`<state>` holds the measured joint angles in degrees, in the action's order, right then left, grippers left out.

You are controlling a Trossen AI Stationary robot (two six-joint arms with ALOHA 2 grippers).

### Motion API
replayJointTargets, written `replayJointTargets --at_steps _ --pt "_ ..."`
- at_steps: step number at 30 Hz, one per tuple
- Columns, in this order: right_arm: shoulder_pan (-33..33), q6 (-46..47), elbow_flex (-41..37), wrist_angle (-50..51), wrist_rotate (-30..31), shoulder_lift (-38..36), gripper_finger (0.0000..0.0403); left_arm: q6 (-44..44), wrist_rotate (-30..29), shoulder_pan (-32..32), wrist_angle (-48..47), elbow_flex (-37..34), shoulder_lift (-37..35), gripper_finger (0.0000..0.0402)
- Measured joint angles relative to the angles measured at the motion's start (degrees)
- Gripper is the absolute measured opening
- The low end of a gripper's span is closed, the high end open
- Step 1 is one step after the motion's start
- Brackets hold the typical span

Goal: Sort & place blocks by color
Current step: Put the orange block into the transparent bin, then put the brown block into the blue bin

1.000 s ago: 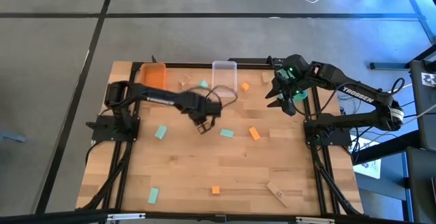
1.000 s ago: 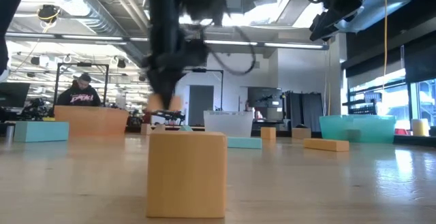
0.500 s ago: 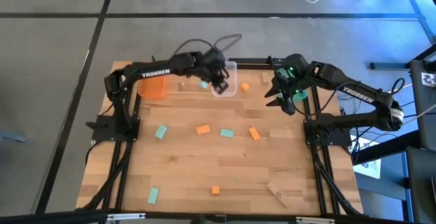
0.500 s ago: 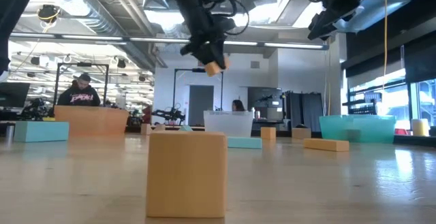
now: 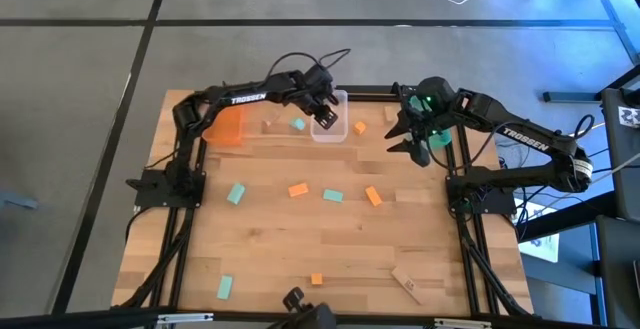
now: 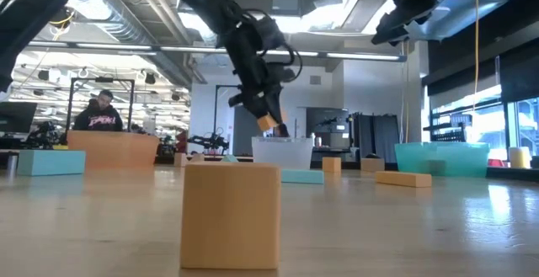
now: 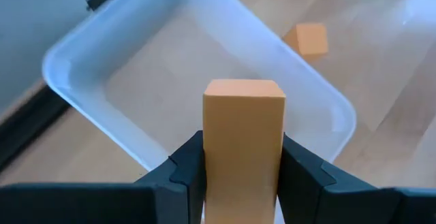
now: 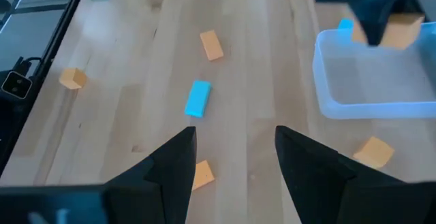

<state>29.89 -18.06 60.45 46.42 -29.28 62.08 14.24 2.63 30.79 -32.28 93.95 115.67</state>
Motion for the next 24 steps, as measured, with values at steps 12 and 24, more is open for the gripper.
replayJointTargets --at_steps 12,24 --pt "0.0 -0.02 0.0 -0.62 5.25 0.0 0.02 -1.26 -0.08 0.06 -0.1 -0.04 1.19 0.0167" --pt "-0.09 -0.04 0.0 -1.26 5.2 0.0 0.02 -6.23 -0.76 -2.02 -3.44 -0.02 -3.9 0.0169"
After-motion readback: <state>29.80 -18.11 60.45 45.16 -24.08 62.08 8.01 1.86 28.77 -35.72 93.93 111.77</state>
